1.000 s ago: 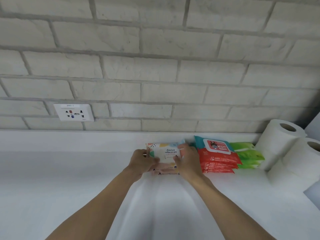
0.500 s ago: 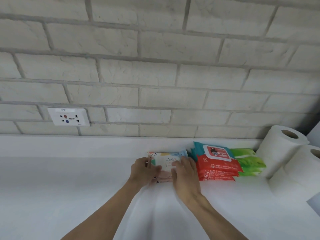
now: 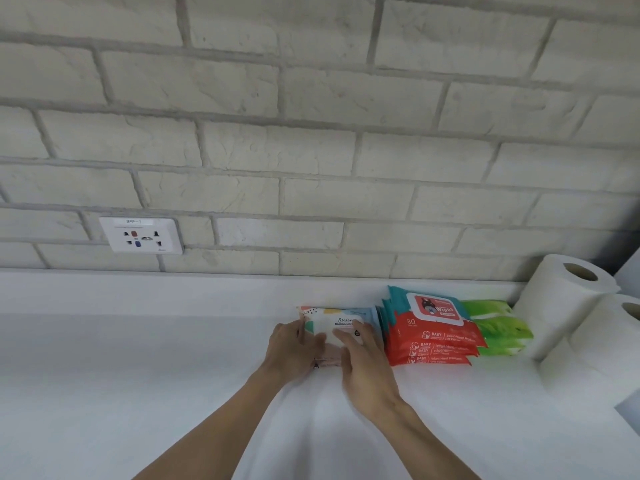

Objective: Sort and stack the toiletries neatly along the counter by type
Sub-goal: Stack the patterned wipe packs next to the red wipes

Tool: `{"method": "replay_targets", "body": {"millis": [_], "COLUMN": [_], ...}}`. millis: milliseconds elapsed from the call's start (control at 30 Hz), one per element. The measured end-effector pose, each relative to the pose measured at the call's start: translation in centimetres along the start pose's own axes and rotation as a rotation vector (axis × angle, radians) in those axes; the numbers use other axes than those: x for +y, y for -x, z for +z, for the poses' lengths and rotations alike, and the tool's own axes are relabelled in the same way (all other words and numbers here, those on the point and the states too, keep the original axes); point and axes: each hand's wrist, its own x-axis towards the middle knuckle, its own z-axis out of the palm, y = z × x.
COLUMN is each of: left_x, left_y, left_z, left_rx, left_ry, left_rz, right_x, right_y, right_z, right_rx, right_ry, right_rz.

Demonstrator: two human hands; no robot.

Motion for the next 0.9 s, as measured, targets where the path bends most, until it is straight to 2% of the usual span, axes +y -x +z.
{"method": "replay_targets", "body": {"millis": [300,433,733,900], "left_x": [-0.3,-0.4,-2.5,-4.3], "left_y": [1.3,3.1,9.8,14.6], "left_z": [-1.2,-2.5,-6.6,-10.0], "left_rx": [0.011,0.034,0.083,0.130], "left_ry": [-0.025,-0.013,-0.031,0.006], "left_rz": [-0.060,-0.011,0.127,0.187], "right_x": [-1.1,-2.4,-7.0,-11.6], "right_y": [0.4,1.3,5.6,8.8], "right_z": [-1.2,-1.7,-1.8,-1.2], "right_rx": [-0.063,-0.057,0.040,-0.012], "right_ry": [0.078,0.089,-0.123,-0.222], "right_rz": [0.018,0.009,-0.095,-0.080]}}
